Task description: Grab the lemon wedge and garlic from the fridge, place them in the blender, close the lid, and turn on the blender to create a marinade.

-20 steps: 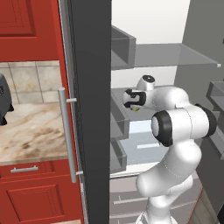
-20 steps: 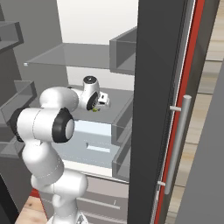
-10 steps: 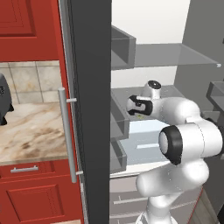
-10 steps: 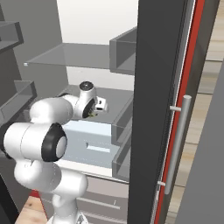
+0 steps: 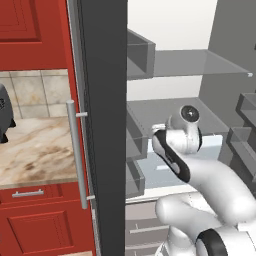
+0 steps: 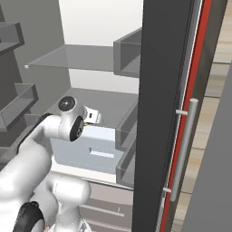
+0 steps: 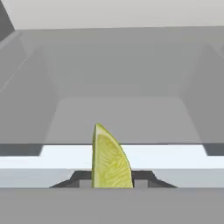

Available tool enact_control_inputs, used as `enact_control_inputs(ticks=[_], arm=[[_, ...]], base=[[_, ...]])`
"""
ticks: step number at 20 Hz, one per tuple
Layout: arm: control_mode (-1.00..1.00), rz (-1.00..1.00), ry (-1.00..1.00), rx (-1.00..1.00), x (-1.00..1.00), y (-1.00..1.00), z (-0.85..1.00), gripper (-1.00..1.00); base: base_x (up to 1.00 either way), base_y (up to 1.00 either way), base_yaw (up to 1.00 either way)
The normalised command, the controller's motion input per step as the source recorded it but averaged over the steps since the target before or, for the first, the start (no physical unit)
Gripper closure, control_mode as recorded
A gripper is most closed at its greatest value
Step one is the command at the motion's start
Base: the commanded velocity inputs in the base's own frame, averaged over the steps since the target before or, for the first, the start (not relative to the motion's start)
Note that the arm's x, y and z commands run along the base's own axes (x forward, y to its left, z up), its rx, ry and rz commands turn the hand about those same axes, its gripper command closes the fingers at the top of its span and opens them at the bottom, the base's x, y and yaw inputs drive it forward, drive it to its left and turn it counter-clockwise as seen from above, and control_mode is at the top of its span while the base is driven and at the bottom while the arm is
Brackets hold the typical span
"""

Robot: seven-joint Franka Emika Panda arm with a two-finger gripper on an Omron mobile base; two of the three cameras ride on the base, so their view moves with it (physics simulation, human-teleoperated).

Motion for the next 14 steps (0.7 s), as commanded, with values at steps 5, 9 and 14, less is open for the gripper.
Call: enact_control_inputs(ticks=[5, 9, 14], arm=[[-1.00, 0.00, 0.02, -0.01, -1.00, 0.39, 1.00, 1.00], [-1.00, 0.00, 0.25, 0.06, -0.76, 0.03, 0.94, 1.00], [-1.00, 0.00, 0.19, 0.04, -0.38, 0.00, 0.49, 1.00]], base=[[0.00, 0.00, 0.00], [0.00, 0.00, 0.00], [0.00, 0.00, 0.00]])
